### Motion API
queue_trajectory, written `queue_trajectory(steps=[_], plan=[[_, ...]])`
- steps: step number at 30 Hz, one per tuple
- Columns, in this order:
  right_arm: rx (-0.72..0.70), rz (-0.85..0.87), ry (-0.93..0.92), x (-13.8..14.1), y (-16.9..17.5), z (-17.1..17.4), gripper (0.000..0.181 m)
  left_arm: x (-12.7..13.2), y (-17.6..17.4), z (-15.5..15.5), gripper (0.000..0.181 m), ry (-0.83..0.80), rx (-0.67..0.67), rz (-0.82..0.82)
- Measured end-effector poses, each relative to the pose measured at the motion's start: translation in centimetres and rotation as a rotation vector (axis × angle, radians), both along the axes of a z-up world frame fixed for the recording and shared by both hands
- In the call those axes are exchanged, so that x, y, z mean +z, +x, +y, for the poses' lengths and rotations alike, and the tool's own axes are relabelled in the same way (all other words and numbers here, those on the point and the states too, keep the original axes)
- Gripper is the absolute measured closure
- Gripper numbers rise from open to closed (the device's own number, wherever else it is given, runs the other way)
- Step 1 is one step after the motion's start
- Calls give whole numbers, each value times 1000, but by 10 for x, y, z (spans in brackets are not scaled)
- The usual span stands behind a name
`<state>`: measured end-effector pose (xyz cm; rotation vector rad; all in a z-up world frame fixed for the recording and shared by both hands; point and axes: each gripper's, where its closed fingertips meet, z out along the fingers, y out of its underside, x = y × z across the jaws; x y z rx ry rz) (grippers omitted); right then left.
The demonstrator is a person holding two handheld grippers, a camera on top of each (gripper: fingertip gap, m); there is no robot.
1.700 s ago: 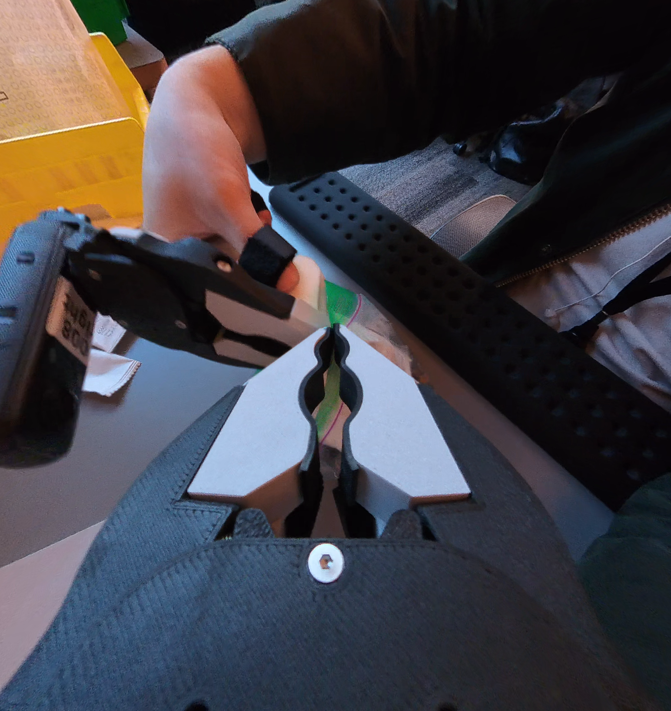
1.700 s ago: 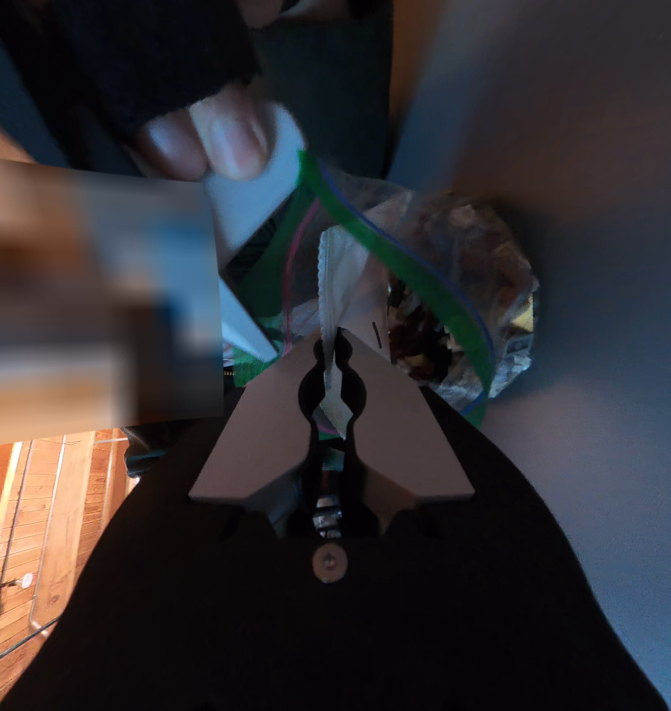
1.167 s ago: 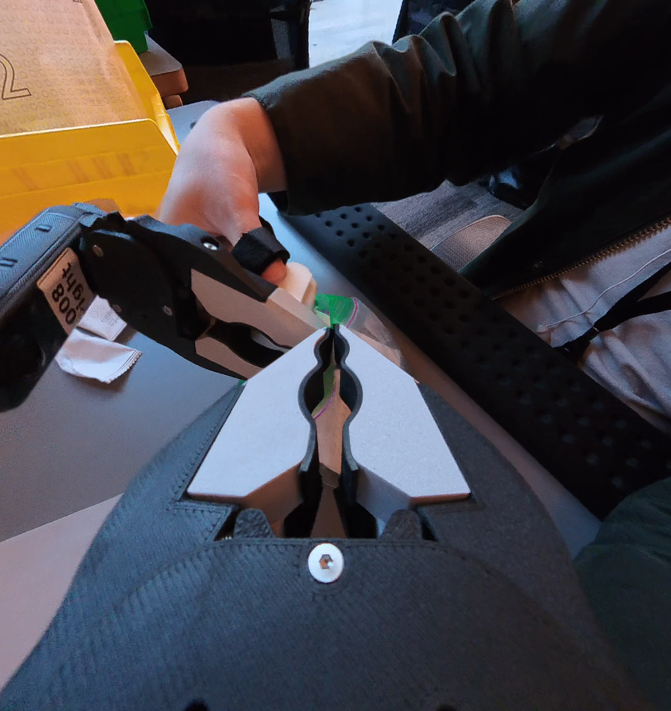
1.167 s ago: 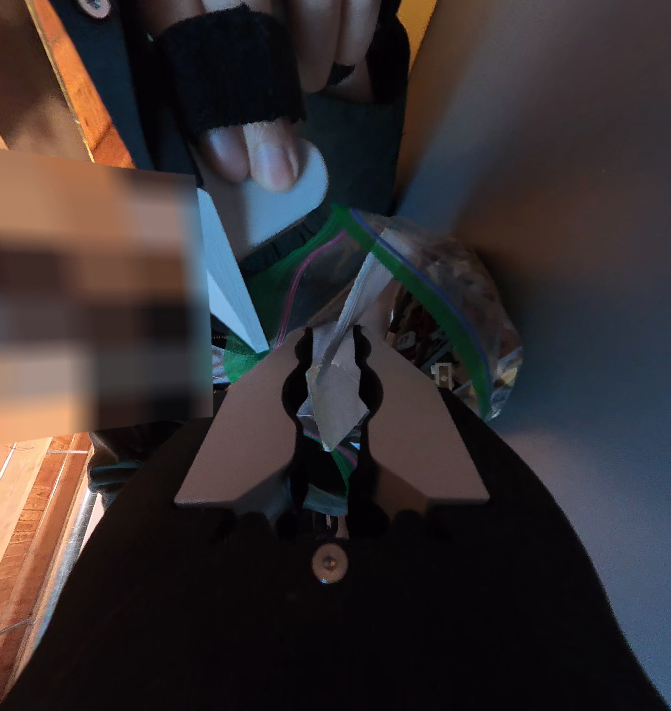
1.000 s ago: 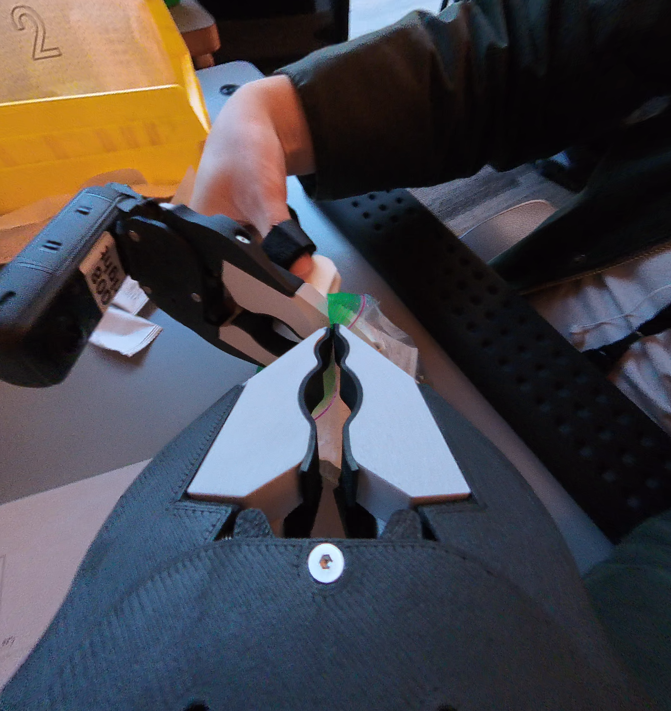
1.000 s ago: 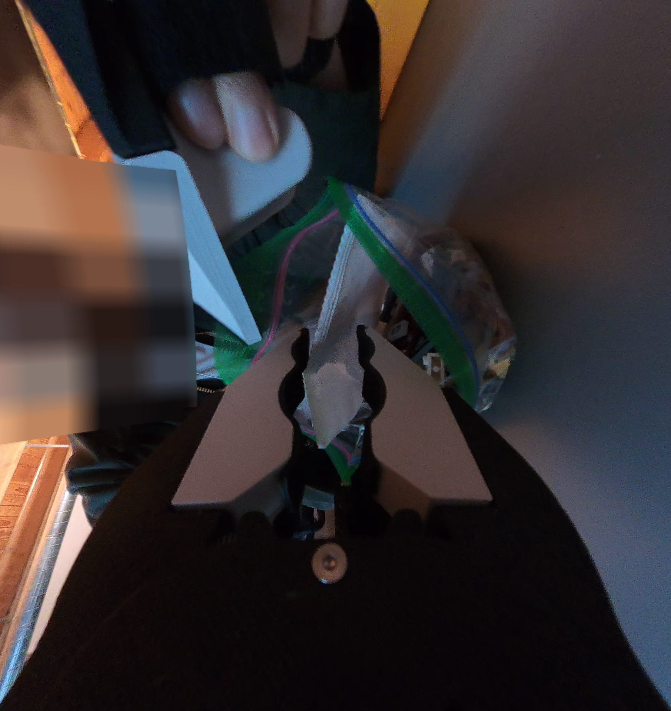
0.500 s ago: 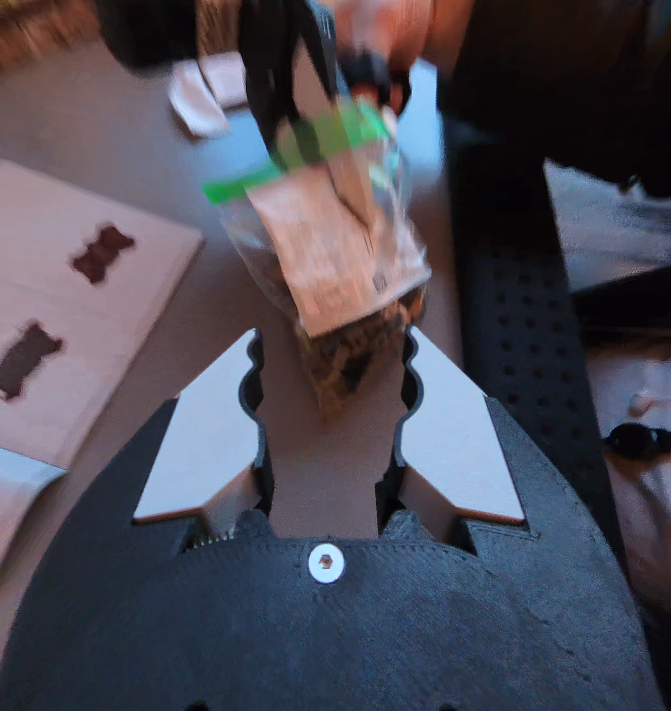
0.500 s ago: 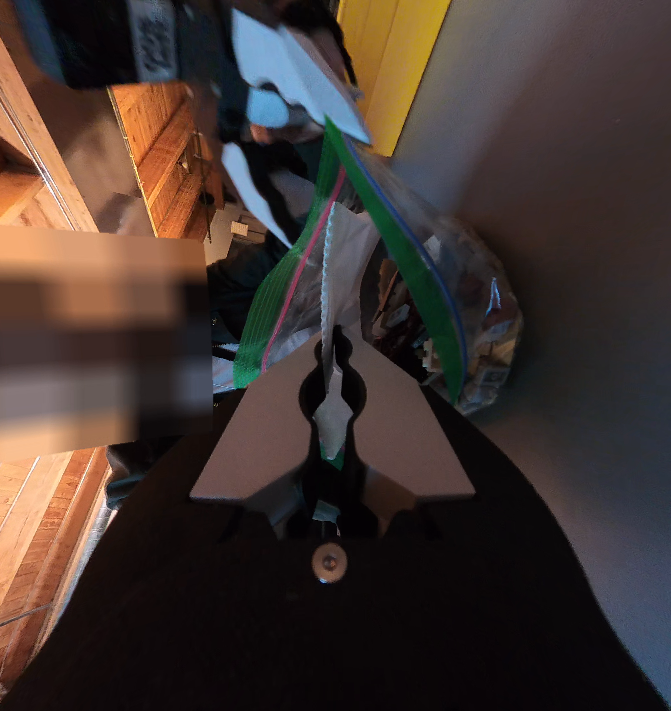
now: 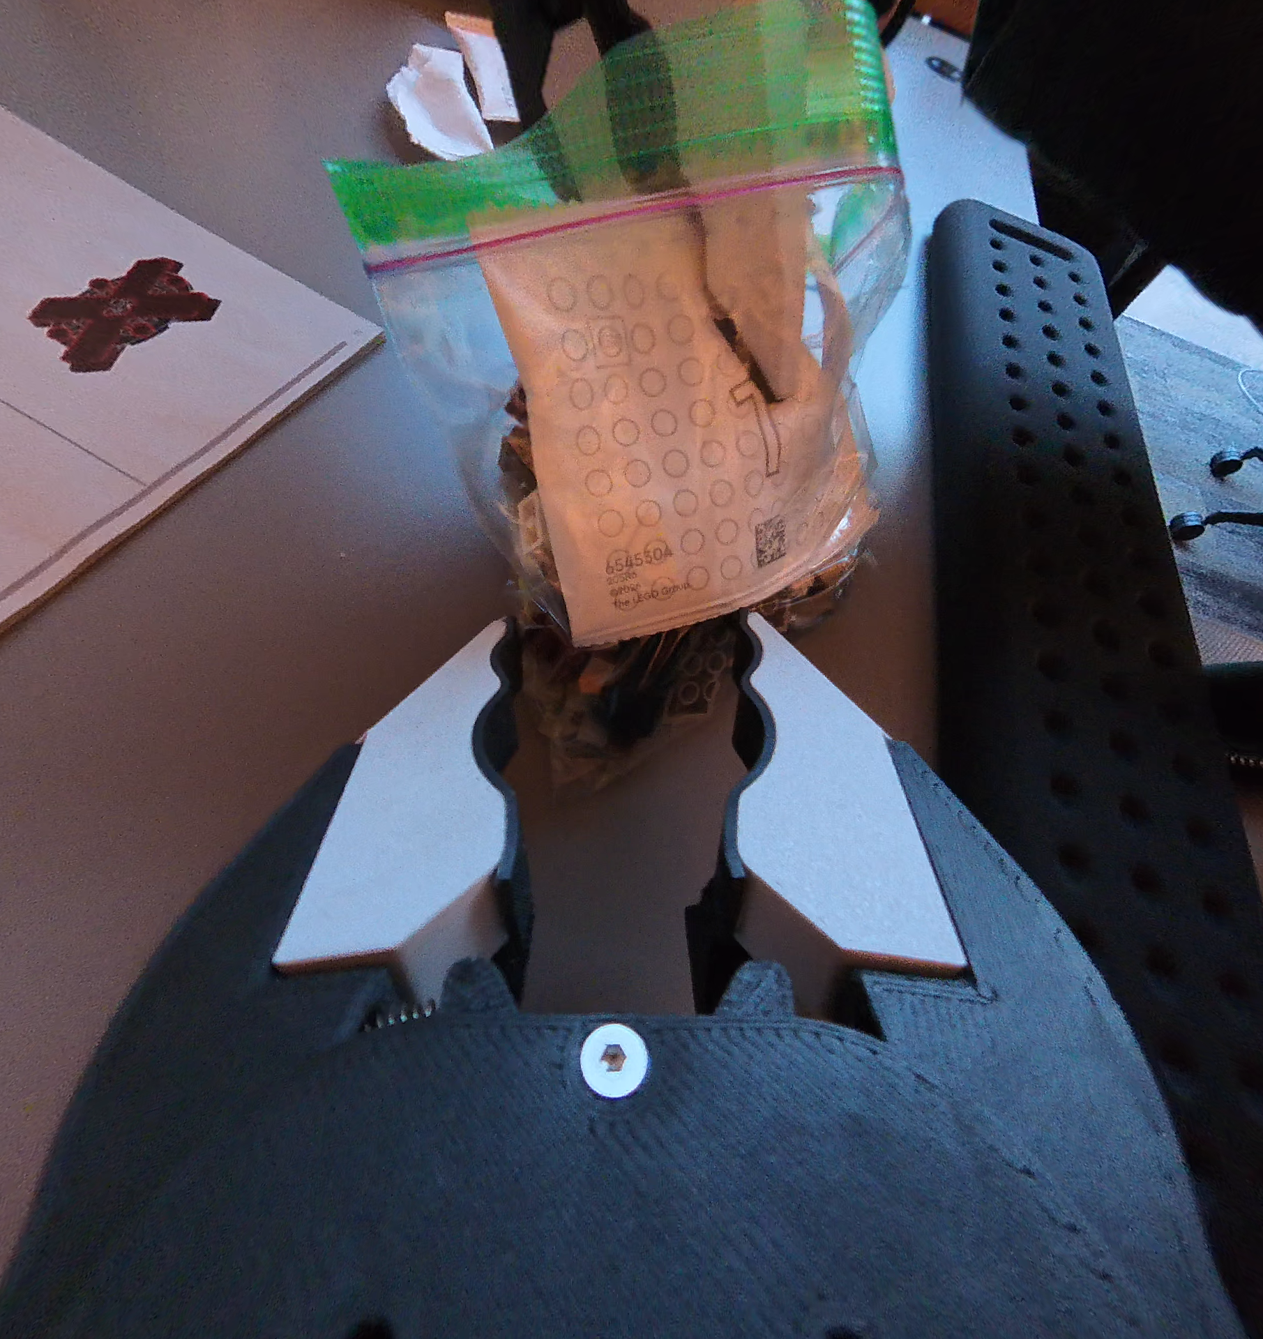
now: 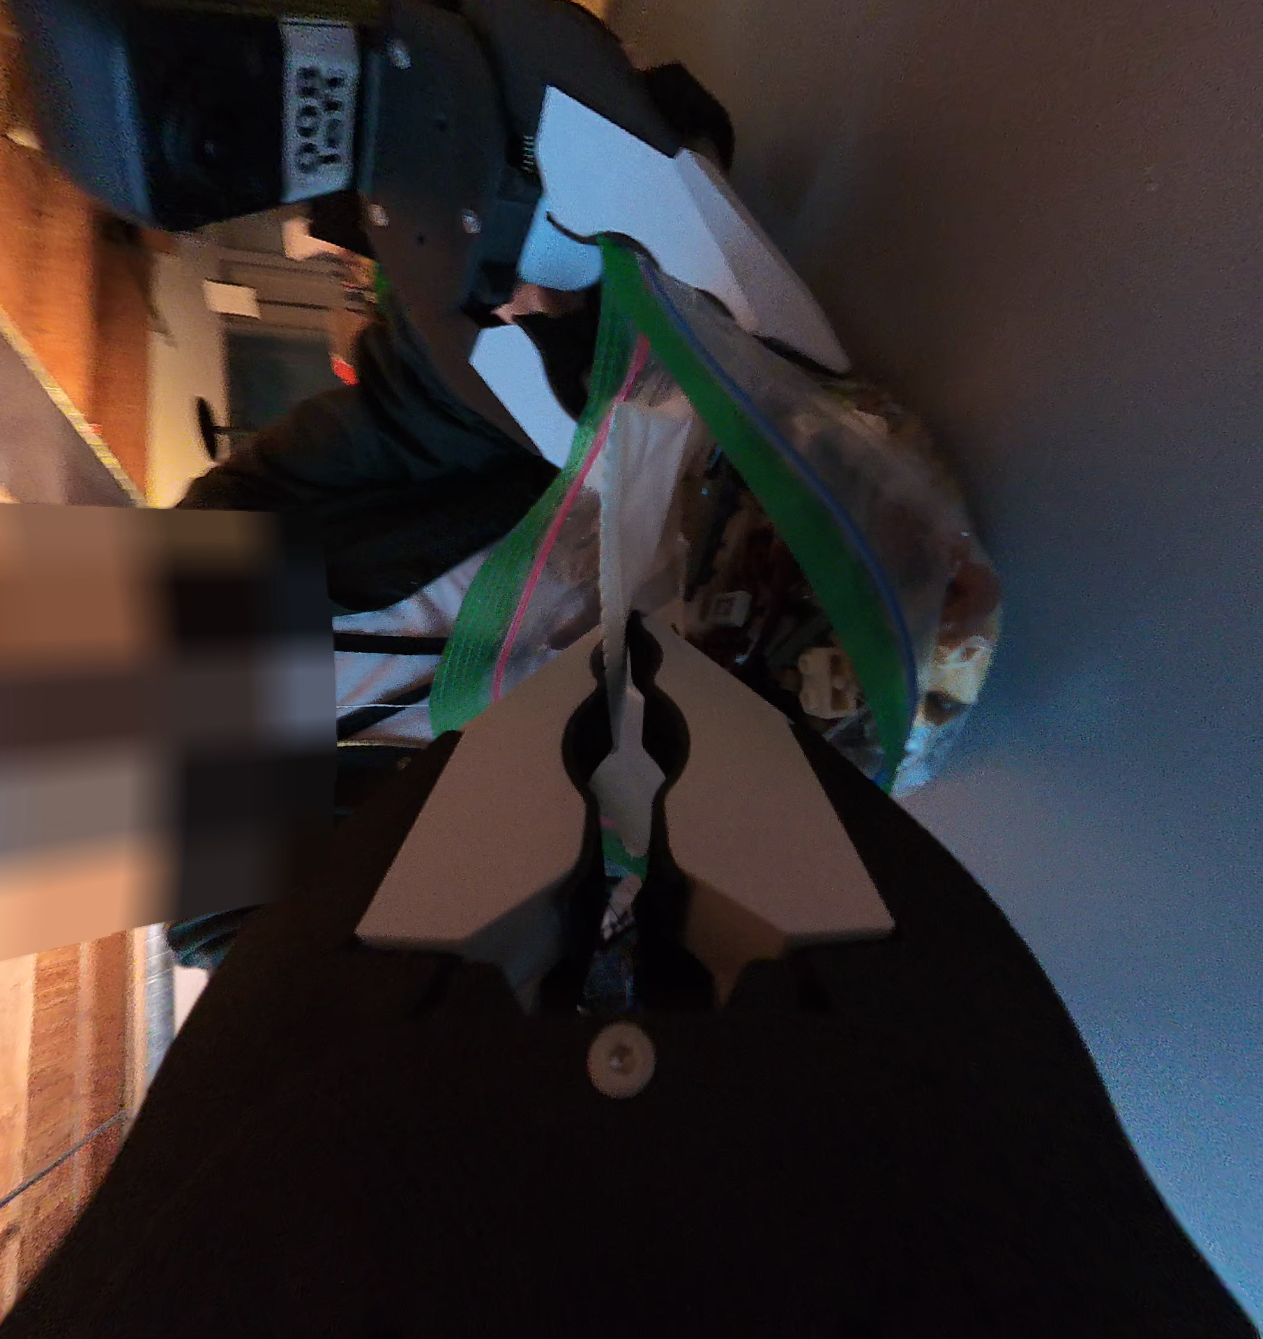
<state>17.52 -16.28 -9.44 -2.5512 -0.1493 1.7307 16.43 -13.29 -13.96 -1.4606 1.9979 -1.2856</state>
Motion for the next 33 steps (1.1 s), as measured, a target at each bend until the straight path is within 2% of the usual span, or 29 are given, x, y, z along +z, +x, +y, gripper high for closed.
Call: queue_trajectory(steps=[4,8,10,12,16,20,21,26,30,33], plan=[[37,-180,-6,-14,12,1,181,11,-6,7,132,-48,2,-14],[53,-195,53,-16,11,1,178,57,3,28,129,-306,56,-152],[55,-202,71,-15,10,0,174,63,16,35,126,-403,64,-134],[65,-214,96,-14,10,-1,170,60,26,30,125,-499,19,-77],[65,-274,203,-12,11,2,171,56,41,19,144,-596,-50,-48],[92,-289,276,-9,8,1,180,83,53,28,166,-710,-52,-165],[100,-275,271,-8,7,0,181,89,55,31,180,-722,-55,-194],[140,-221,277,-1,-4,-2,181,99,55,26,181,-673,-98,-246],[216,-275,299,-2,-16,1,181,118,51,24,181,-646,-94,-322],[261,-299,267,-7,-30,5,181,122,50,27,181,-644,-60,-352]])
